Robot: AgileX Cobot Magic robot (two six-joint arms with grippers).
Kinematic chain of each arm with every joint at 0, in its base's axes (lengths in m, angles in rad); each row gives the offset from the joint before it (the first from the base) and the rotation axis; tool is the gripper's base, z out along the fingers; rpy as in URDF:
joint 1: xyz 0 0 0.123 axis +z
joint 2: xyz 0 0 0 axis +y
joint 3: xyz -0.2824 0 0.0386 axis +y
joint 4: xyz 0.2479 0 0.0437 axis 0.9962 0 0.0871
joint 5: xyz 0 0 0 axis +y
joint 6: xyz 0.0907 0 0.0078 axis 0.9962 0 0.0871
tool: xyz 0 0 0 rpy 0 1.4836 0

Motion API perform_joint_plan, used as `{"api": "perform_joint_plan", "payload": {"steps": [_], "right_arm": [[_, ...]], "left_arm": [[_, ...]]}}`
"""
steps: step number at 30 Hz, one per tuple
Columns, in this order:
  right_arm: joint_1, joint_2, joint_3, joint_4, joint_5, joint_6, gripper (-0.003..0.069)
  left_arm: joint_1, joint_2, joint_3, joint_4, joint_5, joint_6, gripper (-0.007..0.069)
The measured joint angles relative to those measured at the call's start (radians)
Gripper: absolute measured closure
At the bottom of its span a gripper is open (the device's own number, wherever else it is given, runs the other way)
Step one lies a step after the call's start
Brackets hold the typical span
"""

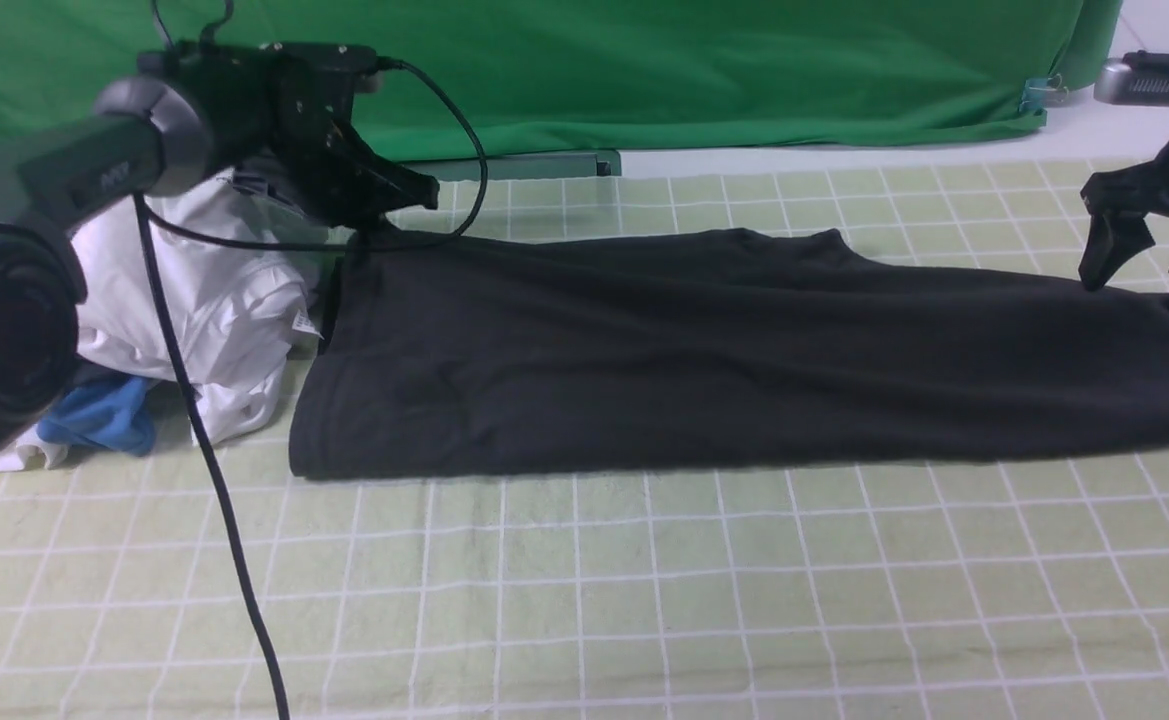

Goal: Fold a long-sleeved shirt over a green coffee tablecloth.
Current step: 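Pull the folded dark garment lengthwise by its ends to straighten it flat on the table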

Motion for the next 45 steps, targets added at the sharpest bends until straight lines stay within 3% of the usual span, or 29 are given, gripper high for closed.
{"api": "perform_joint_plan", "payload": {"steps": [6,13,17,28,38,42,44,45], "right_arm": [[0.000,0.000,0.000,0.004,0.000,0.000,0.0082],[0.032,0.000,0.000,0.132,-0.042,-0.064,0.0082],[0.110,0.000,0.000,0.214,-0.165,-0.095,0.0082],[0.314,0.084,-0.055,0.230,-0.600,-0.128,0.0082],[0.359,0.223,-0.088,0.229,-0.595,-0.129,0.0088],[0.359,0.224,-0.091,0.229,-0.579,-0.130,0.0186],[0.359,0.224,-0.091,0.229,-0.578,-0.139,0.0344],[0.359,0.224,-0.091,0.229,-0.579,-0.153,0.0466]], "left_arm": [[-0.001,-0.062,-0.002,0.095,0.093,-0.002,0.0601],[-0.001,-0.066,-0.003,0.147,0.135,-0.008,0.0601],[-0.001,-0.064,-0.003,0.147,0.142,-0.010,0.0601],[-0.001,-0.064,-0.003,0.149,0.167,-0.013,0.0601],[-0.001,-0.064,-0.003,0.149,0.221,-0.013,0.0601],[-0.001,-0.064,-0.003,0.149,0.226,-0.013,0.0601],[-0.001,-0.064,-0.003,0.143,0.226,-0.013,0.0601],[-0.001,-0.064,-0.003,0.138,0.226,-0.014,0.0601]]}}
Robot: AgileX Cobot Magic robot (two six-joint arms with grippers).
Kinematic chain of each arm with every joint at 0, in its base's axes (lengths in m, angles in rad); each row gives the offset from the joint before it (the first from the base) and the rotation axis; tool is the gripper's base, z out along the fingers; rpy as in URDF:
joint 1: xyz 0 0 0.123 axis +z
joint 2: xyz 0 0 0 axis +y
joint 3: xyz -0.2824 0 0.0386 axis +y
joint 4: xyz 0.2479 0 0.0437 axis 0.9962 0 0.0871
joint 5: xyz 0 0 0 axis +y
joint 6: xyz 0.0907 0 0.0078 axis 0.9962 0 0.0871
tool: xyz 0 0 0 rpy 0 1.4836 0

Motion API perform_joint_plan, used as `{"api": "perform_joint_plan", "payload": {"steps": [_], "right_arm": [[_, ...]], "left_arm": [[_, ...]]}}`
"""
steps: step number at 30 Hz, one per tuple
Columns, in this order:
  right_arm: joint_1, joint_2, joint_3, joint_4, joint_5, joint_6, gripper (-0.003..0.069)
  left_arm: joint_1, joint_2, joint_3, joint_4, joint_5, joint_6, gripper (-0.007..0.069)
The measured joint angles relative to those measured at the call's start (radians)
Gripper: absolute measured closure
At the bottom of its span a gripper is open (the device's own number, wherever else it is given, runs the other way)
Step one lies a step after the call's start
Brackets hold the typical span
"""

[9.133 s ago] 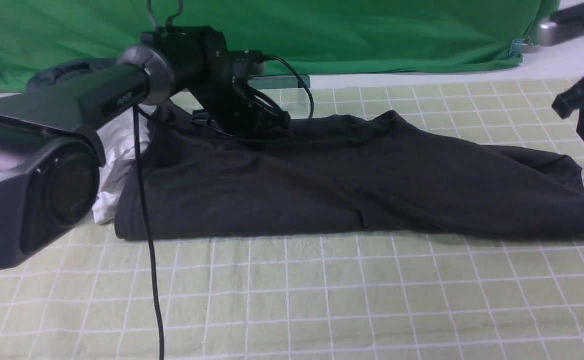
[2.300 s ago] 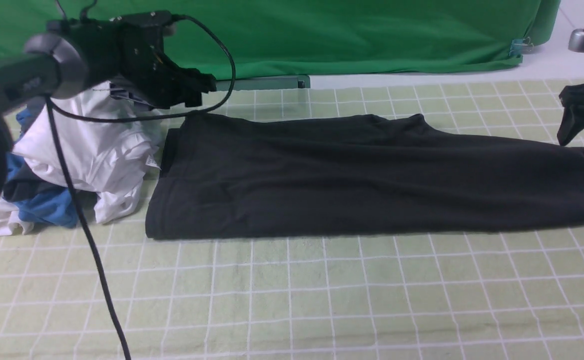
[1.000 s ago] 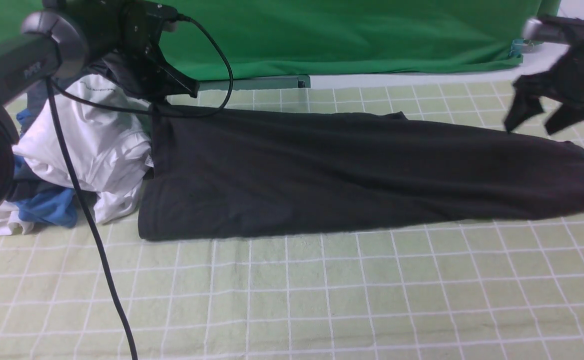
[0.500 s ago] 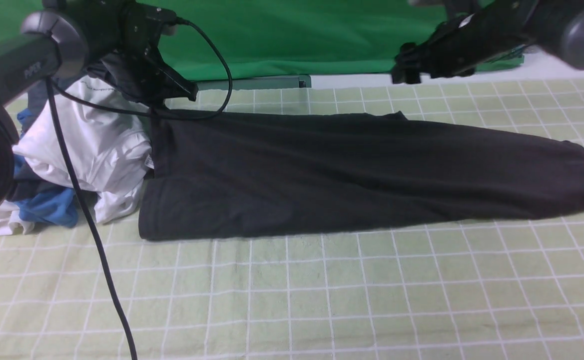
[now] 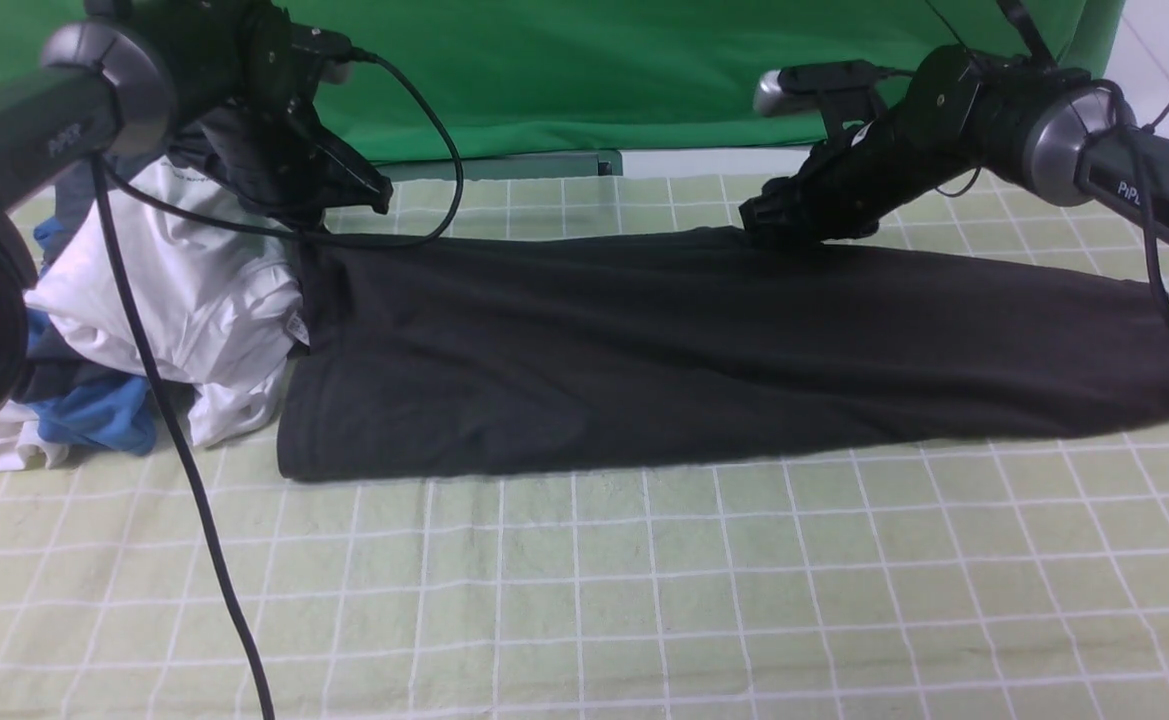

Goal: Fold a long-sleeved shirt over a green coffee tablecloth.
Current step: 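Pull the folded dark garment lengthwise by its ends to straighten it flat on the table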

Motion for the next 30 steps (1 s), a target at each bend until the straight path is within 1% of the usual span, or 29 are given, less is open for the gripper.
{"api": "perform_joint_plan", "payload": {"steps": [1,3,4,8,12,19,20,22,24,26,27,28,29,30], "right_arm": [[0.000,0.000,0.000,0.001,-0.004,-0.012,0.0553],[0.000,-0.001,0.000,0.002,-0.018,-0.024,0.0606],[0.000,-0.002,0.000,0.003,-0.029,-0.027,0.0618],[-0.001,-0.012,0.000,0.003,-0.068,-0.029,0.0622],[0.000,-0.020,-0.011,0.003,-0.115,-0.030,0.0624],[0.002,-0.020,-0.012,0.003,-0.142,-0.029,0.0615],[0.004,-0.020,-0.012,0.003,-0.151,-0.029,0.0606],[0.006,-0.020,-0.012,0.001,-0.184,-0.029,0.0567],[0.007,-0.020,-0.012,-0.006,-0.217,-0.027,0.0508],[0.006,-0.020,-0.013,-0.014,-0.252,-0.027,0.0421],[0.005,-0.020,-0.013,-0.014,-0.254,-0.027,0.0412],[0.003,-0.020,-0.014,-0.016,-0.255,-0.027,0.0331],[0.002,-0.021,-0.016,-0.019,-0.245,-0.027,0.0297],[0.002,-0.022,-0.016,-0.024,-0.233,-0.027,0.0274]], "left_arm": [[0.000,0.000,0.000,-0.007,0.000,-0.001,0.0601],[0.000,0.000,0.000,-0.009,-0.004,-0.002,0.0601],[0.000,0.000,0.000,-0.011,-0.010,-0.005,0.0601],[0.000,0.000,0.000,0.000,-0.030,-0.032,0.0601],[0.000,0.000,0.000,0.065,-0.038,-0.116,0.0601],[0.000,0.002,0.002,0.083,-0.032,-0.140,0.0601],[0.000,0.008,0.002,0.084,-0.032,-0.140,0.0599],[0.000,0.023,0.002,0.088,-0.030,-0.143,0.0589],[0.000,0.037,0.002,0.092,-0.027,-0.152,0.0571],[0.000,0.049,0.002,0.099,-0.027,-0.174,0.0510],[0.000,0.051,0.002,0.101,-0.027,-0.175,0.0503],[0.000,0.052,0.002,0.112,-0.026,-0.183,0.0445],[0.000,0.050,0.002,0.124,-0.026,-0.191,0.0396],[0.000,0.047,0.002,0.132,-0.023,-0.194,0.0363]]}}
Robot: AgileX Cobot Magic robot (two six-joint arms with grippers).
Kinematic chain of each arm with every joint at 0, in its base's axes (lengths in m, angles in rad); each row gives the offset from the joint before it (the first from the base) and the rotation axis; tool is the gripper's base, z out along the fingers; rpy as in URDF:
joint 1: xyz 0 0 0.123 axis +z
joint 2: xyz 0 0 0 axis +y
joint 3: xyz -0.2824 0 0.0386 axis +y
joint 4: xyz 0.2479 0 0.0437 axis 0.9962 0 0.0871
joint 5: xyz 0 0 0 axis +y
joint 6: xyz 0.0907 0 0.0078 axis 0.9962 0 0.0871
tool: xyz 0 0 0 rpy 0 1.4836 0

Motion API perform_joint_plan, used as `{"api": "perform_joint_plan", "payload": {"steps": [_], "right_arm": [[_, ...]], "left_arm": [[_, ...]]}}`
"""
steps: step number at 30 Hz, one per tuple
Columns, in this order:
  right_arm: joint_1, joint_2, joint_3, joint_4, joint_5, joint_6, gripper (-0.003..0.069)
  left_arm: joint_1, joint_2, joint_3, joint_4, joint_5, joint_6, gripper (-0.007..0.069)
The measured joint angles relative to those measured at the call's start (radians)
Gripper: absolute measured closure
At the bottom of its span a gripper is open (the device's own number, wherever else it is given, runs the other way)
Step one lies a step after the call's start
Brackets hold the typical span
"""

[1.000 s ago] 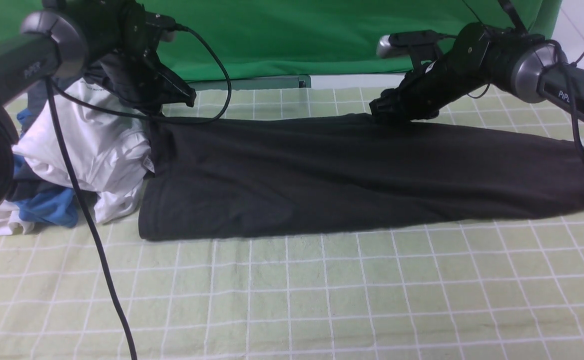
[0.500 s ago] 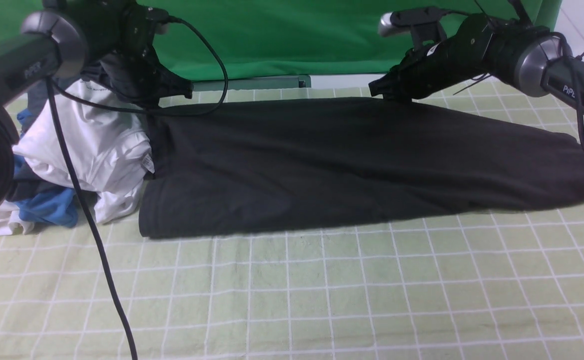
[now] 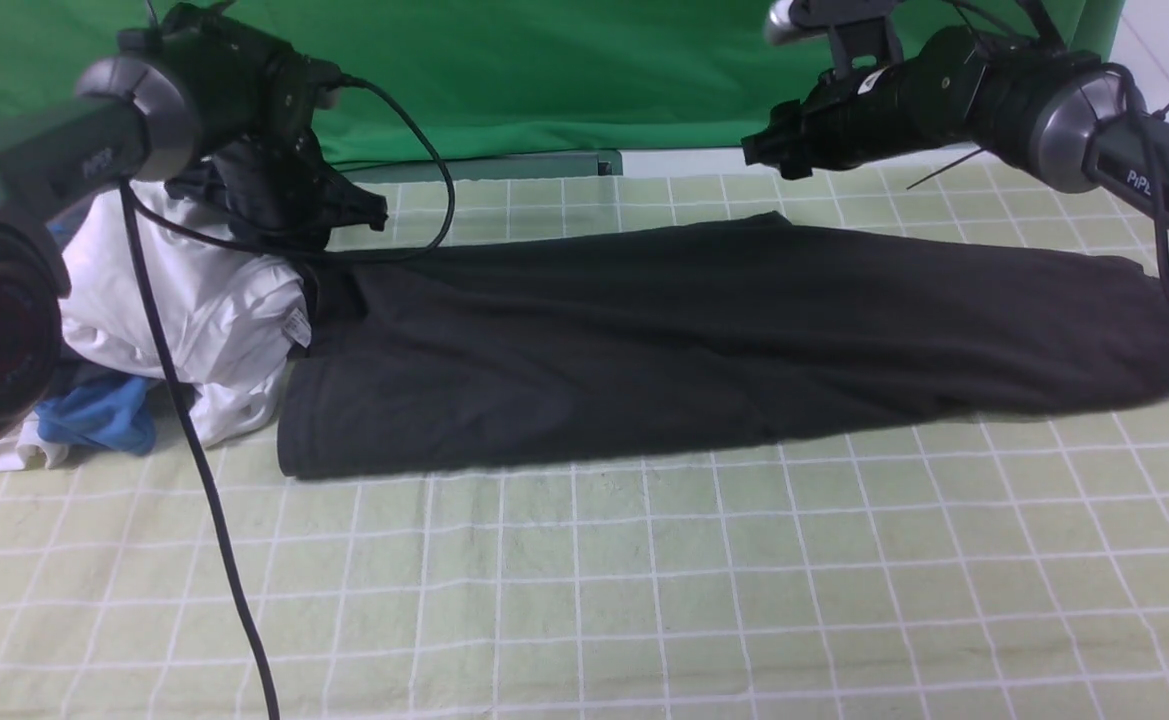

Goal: Fold a long-sleeved shirt over a green coffee tablecloth.
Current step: 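Pull the folded dark garment lengthwise by its ends to straighten it flat on the table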

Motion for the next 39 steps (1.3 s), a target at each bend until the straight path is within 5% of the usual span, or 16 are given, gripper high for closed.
{"api": "perform_joint_plan", "payload": {"steps": [3,6,9,12,13,16,20,27,33,39], "right_arm": [[-0.004,-0.025,-0.001,-0.028,0.071,0.000,0.0276],[-0.008,-0.097,-0.001,-0.088,0.179,-0.001,0.0390],[-0.017,-0.197,-0.002,-0.177,0.298,-0.003,0.0564],[-0.040,-0.288,-0.003,-0.236,0.410,-0.002,0.0638],[-0.043,-0.294,-0.003,-0.236,0.418,-0.002,0.0641],[-0.104,-0.376,-0.004,-0.253,0.587,-0.002,0.0653],[-0.206,-0.414,0.001,-0.256,0.764,0.008,0.0654],[-0.418,-0.505,0.199,-0.248,0.803,0.060,0.0657],[-0.480,-0.583,0.398,-0.142,0.739,0.048,0.0657],[-0.480,-0.594,0.467,-0.051,0.693,0.008,0.0657]], "left_arm": [[0.000,-0.020,-0.003,0.037,0.027,-0.003,0.0254],[0.000,-0.066,-0.019,0.084,0.059,-0.006,0.0184],[0.001,-0.121,-0.027,0.097,0.082,-0.004,0.0189],[0.001,-0.177,-0.027,0.091,0.102,0.011,0.0277],[0.001,-0.177,-0.027,0.091,0.104,0.011,0.0286],[0.001,-0.235,-0.027,0.056,0.163,0.068,0.0504],[0.002,-0.298,0.010,-0.094,0.210,0.160,0.0602],[0.002,-0.454,0.314,-0.267,0.153,0.204,0.0615],[0.002,-0.553,0.587,-0.328,0.074,0.175,0.0606],[0.002,-0.536,0.666,-0.393,0.037,0.167,0.0440]]}}
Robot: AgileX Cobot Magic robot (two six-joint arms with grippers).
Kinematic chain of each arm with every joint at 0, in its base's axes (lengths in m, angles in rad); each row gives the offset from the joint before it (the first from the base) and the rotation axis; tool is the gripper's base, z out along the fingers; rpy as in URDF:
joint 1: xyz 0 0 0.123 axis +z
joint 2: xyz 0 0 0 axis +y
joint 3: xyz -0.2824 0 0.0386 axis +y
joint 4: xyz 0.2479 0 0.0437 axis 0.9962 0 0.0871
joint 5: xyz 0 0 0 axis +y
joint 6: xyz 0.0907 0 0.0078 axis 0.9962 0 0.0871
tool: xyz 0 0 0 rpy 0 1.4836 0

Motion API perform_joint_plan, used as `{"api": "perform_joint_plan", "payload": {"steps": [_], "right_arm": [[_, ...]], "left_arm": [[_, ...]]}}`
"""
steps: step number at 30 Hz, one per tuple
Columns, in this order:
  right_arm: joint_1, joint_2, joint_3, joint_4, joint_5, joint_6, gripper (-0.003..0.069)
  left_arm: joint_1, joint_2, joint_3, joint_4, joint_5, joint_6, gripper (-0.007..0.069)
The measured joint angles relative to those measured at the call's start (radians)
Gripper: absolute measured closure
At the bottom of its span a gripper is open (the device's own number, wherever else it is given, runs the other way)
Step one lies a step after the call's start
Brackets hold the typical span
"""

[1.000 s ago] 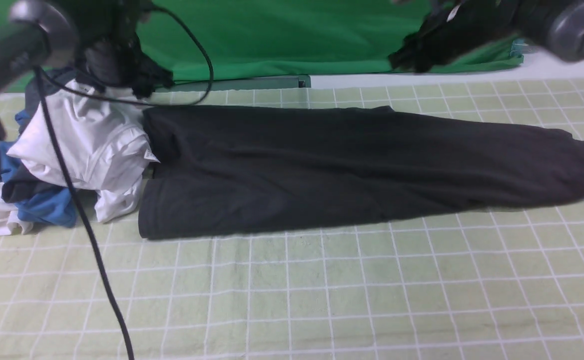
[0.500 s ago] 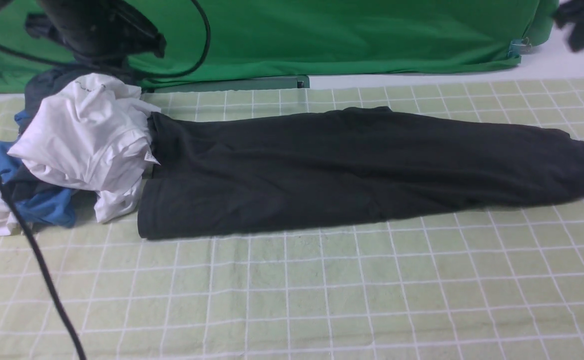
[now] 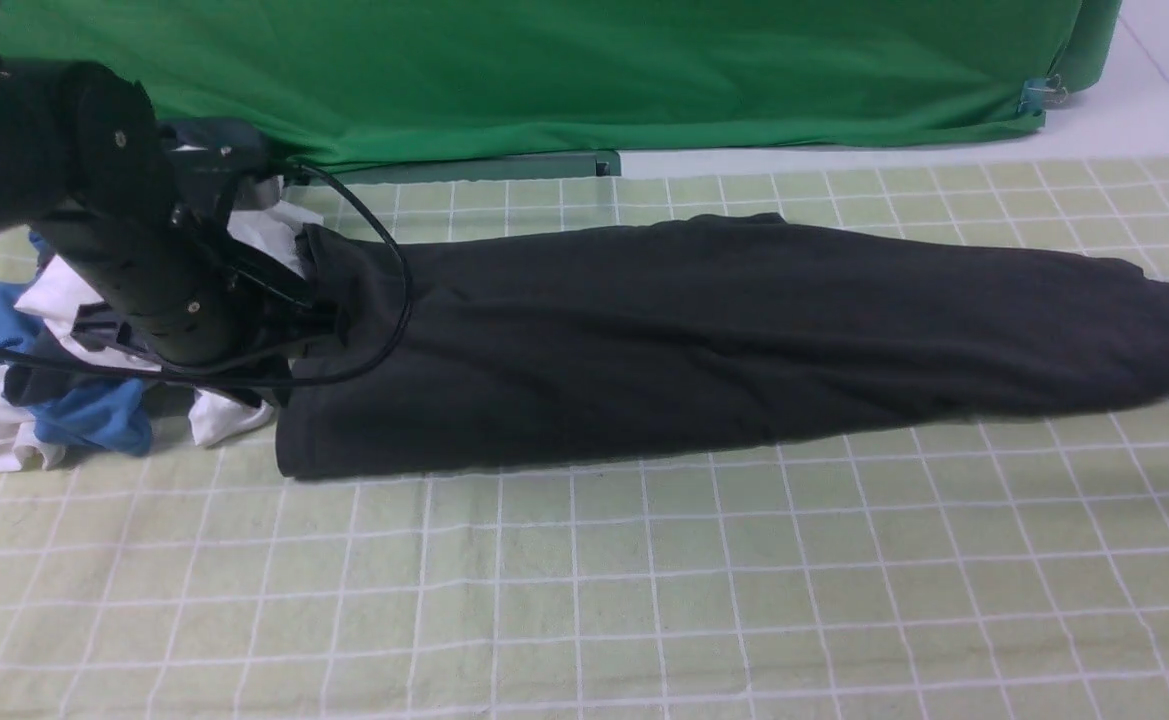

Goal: Fold a long-sleeved shirt over a green coffee tablecloth.
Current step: 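Pull the folded dark garment lengthwise by its ends to straighten it flat on the table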

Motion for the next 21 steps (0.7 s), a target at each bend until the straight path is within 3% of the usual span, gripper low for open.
{"api": "perform_joint_plan", "payload": {"steps": [3,4,5,6,7,11,13,16,18,19,20,21], "right_arm": [[0.000,-0.002,0.000,0.012,-0.008,-0.006,0.0657],[0.000,-0.004,0.000,0.017,-0.010,-0.007,0.0655],[0.000,-0.004,0.000,0.020,-0.011,-0.008,0.0652],[0.000,-0.004,0.000,0.020,-0.011,-0.008,0.0652],[0.000,-0.004,0.000,0.021,-0.012,-0.008,0.0648],[0.000,-0.004,0.000,0.012,-0.032,-0.007,0.0643],[0.000,0.001,0.000,-0.011,-0.057,0.020,0.0622],[0.000,0.026,0.000,-0.039,-0.077,0.062,0.0515],[0.000,0.050,0.000,-0.045,-0.081,0.072,0.0411],[0.000,0.069,0.000,-0.046,-0.083,0.075,0.0347],[0.000,0.073,0.000,-0.046,-0.083,0.075,0.0321],[0.000,0.100,0.000,-0.047,-0.083,0.076,0.0235]], "left_arm": [[0.000,0.015,0.001,-0.016,-0.008,-0.016,0.0324],[0.000,0.033,0.001,-0.015,-0.018,-0.033,0.0210],[0.000,0.046,0.001,-0.015,-0.025,-0.045,0.0146],[0.000,0.049,0.001,-0.015,-0.027,-0.047,0.0133],[0.000,0.074,0.001,-0.015,-0.037,-0.063,0.0040],[0.000,0.131,0.002,-0.030,-0.064,-0.067,-0.0050],[0.000,0.160,0.002,-0.051,-0.078,-0.067,-0.0062],[0.001,0.180,0.002,-0.081,-0.087,-0.066,-0.0020],[0.001,0.182,0.001,-0.094,-0.089,-0.059,0.0064],[0.001,0.183,0.000,-0.101,-0.090,-0.056,0.0140],[0.001,0.183,0.000,-0.103,-0.090,-0.056,0.0154],[0.000,0.184,0.000,-0.120,-0.094,-0.055,0.0275]]}}
